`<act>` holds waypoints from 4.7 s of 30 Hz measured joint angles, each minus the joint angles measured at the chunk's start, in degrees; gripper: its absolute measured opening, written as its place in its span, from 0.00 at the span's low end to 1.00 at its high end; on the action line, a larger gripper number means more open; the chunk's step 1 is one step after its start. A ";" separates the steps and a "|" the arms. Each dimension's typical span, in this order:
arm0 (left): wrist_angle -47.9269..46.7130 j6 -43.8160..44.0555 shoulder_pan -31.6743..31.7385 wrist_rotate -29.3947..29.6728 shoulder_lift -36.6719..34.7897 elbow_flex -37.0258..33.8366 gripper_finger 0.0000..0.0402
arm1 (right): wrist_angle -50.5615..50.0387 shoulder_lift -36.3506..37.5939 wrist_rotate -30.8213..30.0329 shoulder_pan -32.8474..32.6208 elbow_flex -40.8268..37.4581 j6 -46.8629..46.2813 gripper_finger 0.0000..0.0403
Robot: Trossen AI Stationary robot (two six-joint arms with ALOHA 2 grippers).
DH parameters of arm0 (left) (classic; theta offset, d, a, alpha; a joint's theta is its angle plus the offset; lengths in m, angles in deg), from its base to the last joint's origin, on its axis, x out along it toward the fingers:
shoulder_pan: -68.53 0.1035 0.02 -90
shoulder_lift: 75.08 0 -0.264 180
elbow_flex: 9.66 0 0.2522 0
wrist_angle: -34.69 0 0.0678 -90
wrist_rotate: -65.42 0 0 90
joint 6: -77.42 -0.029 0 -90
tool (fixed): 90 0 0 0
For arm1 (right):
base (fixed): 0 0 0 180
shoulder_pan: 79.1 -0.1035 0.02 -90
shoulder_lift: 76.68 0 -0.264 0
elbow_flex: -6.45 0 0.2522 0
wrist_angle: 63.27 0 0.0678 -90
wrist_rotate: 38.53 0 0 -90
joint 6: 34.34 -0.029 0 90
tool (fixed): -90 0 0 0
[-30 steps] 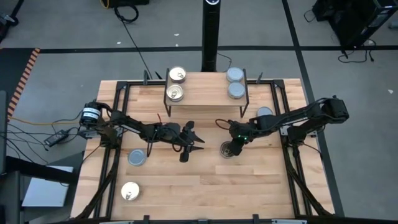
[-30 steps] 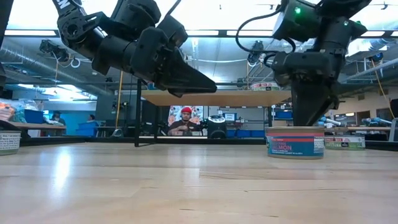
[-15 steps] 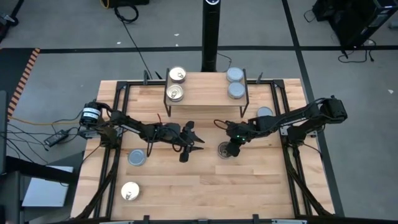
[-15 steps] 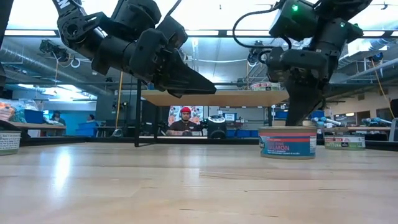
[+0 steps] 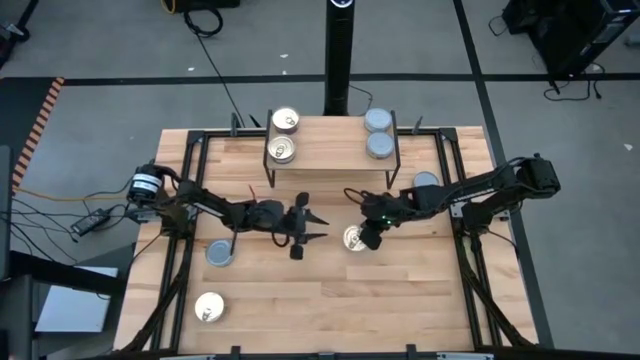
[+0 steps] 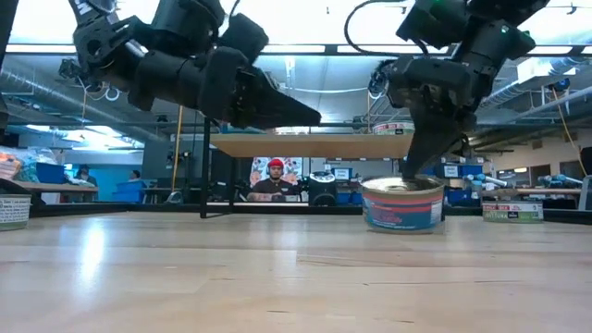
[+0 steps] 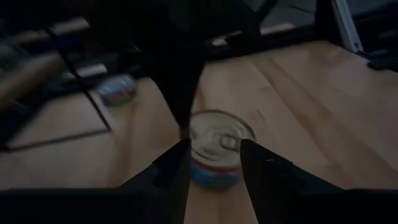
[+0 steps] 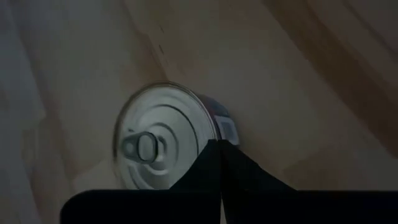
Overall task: Stack canned seafood by type on shelf
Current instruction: Put the top blue tuna can on the shelf
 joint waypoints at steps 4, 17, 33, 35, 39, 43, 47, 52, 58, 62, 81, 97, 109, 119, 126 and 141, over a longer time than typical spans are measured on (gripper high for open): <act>9.05 -2.45 -0.99 3.56 -1.75 -4.44 0.37 | -0.02 0.00 0.19 0.00 3.15 2.35 0.00; 19.95 -3.83 -1.46 6.72 -15.68 -18.96 0.37 | -7.05 0.13 0.18 4.01 16.97 13.46 0.03; 10.94 2.75 -1.35 2.41 -10.68 -14.72 0.37 | -5.19 -11.65 -6.36 -3.88 14.69 21.86 0.55; 9.10 3.71 -1.35 1.94 -9.33 -13.14 0.37 | -5.25 -13.87 -6.38 -3.88 15.54 20.15 0.62; 5.28 4.13 -1.35 1.72 -7.17 -10.97 0.37 | -7.67 -15.72 -6.56 -2.81 16.72 16.86 0.74; 5.10 4.16 -1.35 0.99 -5.37 -9.77 0.37 | -8.88 -13.79 -8.34 -1.73 16.90 16.10 0.84; 5.24 4.11 -1.35 0.36 -5.29 -9.73 0.37 | -8.35 -12.84 -10.30 -0.16 17.01 16.07 0.90; 5.35 4.16 -1.35 0.18 -5.29 -9.66 0.37 | -8.50 -15.64 -8.21 2.51 16.94 16.36 0.93; 5.21 4.16 -1.35 -0.58 -5.29 -9.66 0.37 | -8.19 -15.13 -7.60 3.60 16.94 17.66 0.94; 5.21 4.16 -1.35 -0.67 -5.29 -9.66 0.37 | -7.11 -16.64 -2.32 4.78 16.94 17.24 0.94; 5.03 4.47 -1.35 -0.56 -5.29 -9.66 0.37 | -5.46 -13.93 -3.51 5.21 16.77 22.78 0.94; -18.07 9.86 4.75 -8.25 -5.29 1.37 0.20 | -12.93 -7.02 -11.48 -2.95 9.69 18.86 0.05; -45.31 -14.68 4.29 -8.95 4.23 22.20 0.22 | -5.94 -5.58 -16.84 -4.88 2.28 16.14 0.02; -45.79 -17.56 4.31 -6.54 10.54 26.73 0.41 | -4.53 8.31 -25.29 -11.29 -6.18 10.52 0.01; -44.78 -19.43 5.54 -3.39 12.23 26.77 0.39 | 8.27 13.90 -26.30 -12.50 -11.88 13.44 0.01; -45.44 -22.08 5.40 -1.84 13.10 26.92 0.07 | 10.51 13.79 -26.26 -12.48 -12.17 14.80 0.01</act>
